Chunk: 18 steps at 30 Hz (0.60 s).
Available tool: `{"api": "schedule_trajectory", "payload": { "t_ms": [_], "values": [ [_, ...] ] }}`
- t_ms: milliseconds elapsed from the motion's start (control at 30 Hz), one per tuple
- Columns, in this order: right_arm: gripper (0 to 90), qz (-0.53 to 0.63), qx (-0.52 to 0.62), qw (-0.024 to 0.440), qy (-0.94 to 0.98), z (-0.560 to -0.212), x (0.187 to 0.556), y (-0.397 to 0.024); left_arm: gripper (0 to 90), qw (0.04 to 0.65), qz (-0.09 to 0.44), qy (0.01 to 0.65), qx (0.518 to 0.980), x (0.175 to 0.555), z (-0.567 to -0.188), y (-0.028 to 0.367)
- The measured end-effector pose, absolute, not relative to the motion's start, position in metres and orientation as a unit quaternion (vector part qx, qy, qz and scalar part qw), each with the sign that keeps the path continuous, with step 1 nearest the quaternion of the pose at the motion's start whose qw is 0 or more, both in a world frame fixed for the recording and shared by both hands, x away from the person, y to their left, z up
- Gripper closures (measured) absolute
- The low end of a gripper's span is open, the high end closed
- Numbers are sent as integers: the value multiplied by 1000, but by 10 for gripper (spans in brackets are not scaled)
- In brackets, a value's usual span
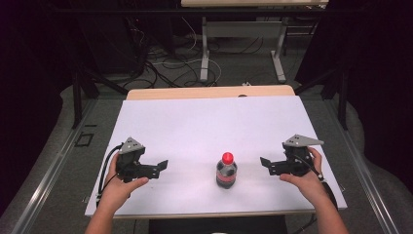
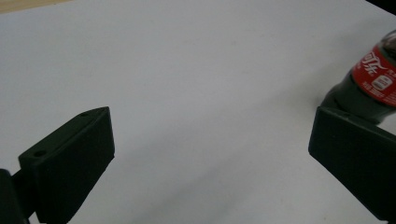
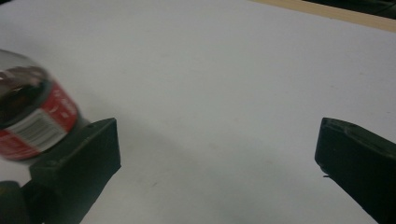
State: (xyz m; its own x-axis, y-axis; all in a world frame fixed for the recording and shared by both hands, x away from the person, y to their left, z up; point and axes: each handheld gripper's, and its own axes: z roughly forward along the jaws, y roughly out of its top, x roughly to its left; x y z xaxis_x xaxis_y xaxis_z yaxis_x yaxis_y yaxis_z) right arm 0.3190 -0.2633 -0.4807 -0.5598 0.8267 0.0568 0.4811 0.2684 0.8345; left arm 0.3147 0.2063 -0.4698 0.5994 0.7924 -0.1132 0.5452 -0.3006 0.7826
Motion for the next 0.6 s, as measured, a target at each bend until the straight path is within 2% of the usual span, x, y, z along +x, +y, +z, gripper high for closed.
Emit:
{"api": "schedule_trajectory", "payload": {
  "t_ms": [33, 100, 367, 467, 600],
  "values": [
    [62, 431, 412, 196, 778, -479, 316, -261, 5, 415, 152, 420, 793, 314, -469, 205],
    [84, 432, 404, 193, 783, -478, 315, -255, 5, 420, 148, 416, 793, 314, -467, 203],
    [93, 432, 367, 177, 805, -485, 312, -232, 6, 437, 136, 404, 792, 311, -468, 192],
    [149, 442, 357, 169, 805, -487, 309, -225, 6, 434, 134, 405, 794, 311, -470, 190],
    [148, 445, 346, 156, 811, -488, 307, -216, 6, 428, 125, 407, 797, 312, -473, 189]
  ]
}}
